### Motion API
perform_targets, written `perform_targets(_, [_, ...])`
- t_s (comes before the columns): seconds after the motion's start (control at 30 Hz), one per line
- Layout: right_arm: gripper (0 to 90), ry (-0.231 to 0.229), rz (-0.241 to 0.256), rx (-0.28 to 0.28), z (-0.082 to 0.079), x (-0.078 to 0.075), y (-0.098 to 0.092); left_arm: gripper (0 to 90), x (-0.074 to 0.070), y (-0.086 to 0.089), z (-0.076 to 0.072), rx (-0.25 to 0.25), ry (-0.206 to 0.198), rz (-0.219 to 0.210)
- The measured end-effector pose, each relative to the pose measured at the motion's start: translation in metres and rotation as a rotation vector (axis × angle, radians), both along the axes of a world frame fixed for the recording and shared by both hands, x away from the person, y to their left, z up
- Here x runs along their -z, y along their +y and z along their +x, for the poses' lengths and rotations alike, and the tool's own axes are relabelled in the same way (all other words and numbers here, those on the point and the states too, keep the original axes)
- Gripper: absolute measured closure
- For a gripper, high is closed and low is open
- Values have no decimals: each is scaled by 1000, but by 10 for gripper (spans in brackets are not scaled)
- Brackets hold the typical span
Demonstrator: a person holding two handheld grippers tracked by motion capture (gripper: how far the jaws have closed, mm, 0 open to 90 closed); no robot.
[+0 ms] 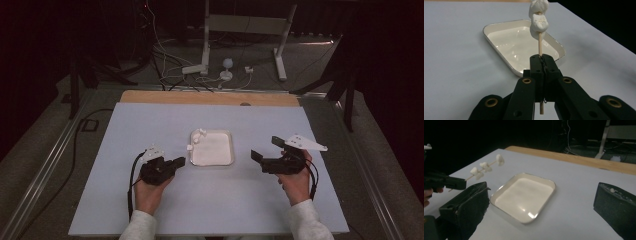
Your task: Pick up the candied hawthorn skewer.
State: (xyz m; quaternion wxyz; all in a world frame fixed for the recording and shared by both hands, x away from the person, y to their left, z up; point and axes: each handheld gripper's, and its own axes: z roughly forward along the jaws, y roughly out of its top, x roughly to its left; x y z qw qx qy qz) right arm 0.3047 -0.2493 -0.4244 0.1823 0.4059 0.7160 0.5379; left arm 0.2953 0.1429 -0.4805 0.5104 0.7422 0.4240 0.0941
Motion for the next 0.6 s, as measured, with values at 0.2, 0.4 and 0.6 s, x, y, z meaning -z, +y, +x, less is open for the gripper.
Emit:
perform_targets(0.2, [0, -16, -8, -29, 10, -9, 18, 895, -1, -1, 0, 25, -6, -2])
perform_targets(0.4, [0, -2, -10, -46, 19, -13, 37, 895, -2, -2, -1, 37, -16, -2])
perform_targets(0.6, [0, 17, -25, -74, 29, -16, 54, 895, -3, -2, -1, 41, -22, -7])
